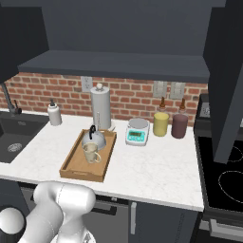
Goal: Pick the kettle from the counter and place it on the tray. Then pick the mug from the cabinet and place it on the tray. Then close the cabinet doors.
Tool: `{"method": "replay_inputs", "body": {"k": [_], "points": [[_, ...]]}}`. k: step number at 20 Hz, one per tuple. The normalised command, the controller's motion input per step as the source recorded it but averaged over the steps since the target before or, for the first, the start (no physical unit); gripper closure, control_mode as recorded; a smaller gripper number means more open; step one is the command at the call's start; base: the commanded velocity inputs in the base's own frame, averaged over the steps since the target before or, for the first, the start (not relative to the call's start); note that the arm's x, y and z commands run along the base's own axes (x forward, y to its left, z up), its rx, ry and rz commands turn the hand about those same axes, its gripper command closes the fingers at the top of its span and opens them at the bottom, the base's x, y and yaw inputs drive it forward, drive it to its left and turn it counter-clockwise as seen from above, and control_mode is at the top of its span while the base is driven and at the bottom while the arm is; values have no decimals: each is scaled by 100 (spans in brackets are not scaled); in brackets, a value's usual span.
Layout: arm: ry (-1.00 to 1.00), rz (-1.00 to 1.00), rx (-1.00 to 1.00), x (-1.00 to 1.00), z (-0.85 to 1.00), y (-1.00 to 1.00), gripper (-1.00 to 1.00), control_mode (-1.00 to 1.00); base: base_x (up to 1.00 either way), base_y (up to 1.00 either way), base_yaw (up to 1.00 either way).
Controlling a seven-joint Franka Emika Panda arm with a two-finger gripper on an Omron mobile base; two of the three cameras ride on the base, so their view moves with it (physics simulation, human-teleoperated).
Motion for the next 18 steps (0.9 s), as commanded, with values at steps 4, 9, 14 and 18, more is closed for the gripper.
{"method": "replay_inputs", "body": {"k": [4, 9, 14, 18], "points": [[0, -9, -3, 24, -13, 0, -100, -100, 0, 0, 0], [0, -7, 0, 21, -4, -1, -100, -100, 0, 0, 0], [0, -1, 0, 3, -2, -7, -100, -100, 0, 0, 0], [0, -1, 0, 0, -4, -7, -100, -100, 0, 0, 0]]}}
